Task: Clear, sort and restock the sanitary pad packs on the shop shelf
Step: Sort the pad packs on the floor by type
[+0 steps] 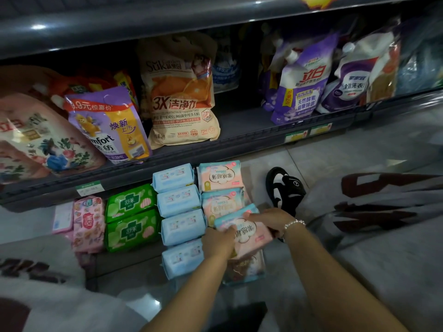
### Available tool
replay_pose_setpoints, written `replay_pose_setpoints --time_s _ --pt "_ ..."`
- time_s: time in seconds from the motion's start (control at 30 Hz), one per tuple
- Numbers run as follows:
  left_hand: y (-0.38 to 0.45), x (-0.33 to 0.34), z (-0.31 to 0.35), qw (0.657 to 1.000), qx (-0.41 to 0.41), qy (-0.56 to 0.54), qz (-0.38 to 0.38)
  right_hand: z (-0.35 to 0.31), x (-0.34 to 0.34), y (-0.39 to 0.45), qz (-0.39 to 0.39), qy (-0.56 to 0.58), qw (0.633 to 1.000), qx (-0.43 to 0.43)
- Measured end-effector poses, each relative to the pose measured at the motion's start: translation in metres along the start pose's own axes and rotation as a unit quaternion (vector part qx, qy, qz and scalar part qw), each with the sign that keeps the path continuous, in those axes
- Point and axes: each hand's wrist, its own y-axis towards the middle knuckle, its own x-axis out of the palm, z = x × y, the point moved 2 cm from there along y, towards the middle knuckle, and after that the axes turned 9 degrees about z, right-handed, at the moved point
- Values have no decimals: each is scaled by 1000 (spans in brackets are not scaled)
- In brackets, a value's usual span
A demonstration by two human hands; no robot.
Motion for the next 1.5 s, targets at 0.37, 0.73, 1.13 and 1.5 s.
replay_pose_setpoints --time_s 0.37,0.73,1.13,1.5 --pt "6 -6 -6 963 151 219 33 45 26 26 76 23 996 30" --pt "15 -7 -9 947 193 246 71 45 40 27 112 26 993 -14" --pt "-13 -31 34 951 259 124 113 -18 22 -3 182 56 973 -132" --pt "-56 -115 182 731 611 147 267 -185 -38 -119 387 -131 759 -507"
